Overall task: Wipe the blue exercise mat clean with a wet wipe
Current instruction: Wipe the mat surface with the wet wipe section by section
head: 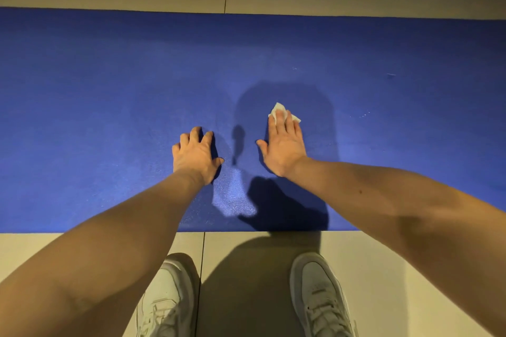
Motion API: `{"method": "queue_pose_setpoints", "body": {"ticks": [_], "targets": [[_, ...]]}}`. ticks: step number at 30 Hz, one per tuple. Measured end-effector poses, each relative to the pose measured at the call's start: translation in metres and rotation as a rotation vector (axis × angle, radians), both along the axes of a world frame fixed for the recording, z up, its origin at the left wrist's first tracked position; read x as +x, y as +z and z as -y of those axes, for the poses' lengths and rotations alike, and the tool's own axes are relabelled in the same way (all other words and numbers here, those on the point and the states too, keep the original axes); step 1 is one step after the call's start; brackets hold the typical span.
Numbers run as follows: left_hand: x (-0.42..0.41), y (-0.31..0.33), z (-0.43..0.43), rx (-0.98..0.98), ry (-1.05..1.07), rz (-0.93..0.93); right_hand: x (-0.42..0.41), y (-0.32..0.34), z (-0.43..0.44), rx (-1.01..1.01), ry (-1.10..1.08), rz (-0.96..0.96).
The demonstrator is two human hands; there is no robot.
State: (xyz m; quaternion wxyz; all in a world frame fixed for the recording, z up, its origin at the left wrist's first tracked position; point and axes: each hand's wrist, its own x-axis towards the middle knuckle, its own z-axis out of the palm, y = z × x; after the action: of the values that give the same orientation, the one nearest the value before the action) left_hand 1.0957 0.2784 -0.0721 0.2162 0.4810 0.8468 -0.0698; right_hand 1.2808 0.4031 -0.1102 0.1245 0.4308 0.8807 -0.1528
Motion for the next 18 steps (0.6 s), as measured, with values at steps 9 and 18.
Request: {"method": "queue_pose_setpoints", "body": {"ticks": [9,18], "targets": [[0.014,0.008,-0.014,0.327,0.190,0.404,-0.011,0.037,0.004,-0.368,-0.344,-0.704],[0.044,0.021,-0.006,0.376,0.514,1.021,0.007,0.036,0.025,-0.596,-0.397,-0.731]]}}
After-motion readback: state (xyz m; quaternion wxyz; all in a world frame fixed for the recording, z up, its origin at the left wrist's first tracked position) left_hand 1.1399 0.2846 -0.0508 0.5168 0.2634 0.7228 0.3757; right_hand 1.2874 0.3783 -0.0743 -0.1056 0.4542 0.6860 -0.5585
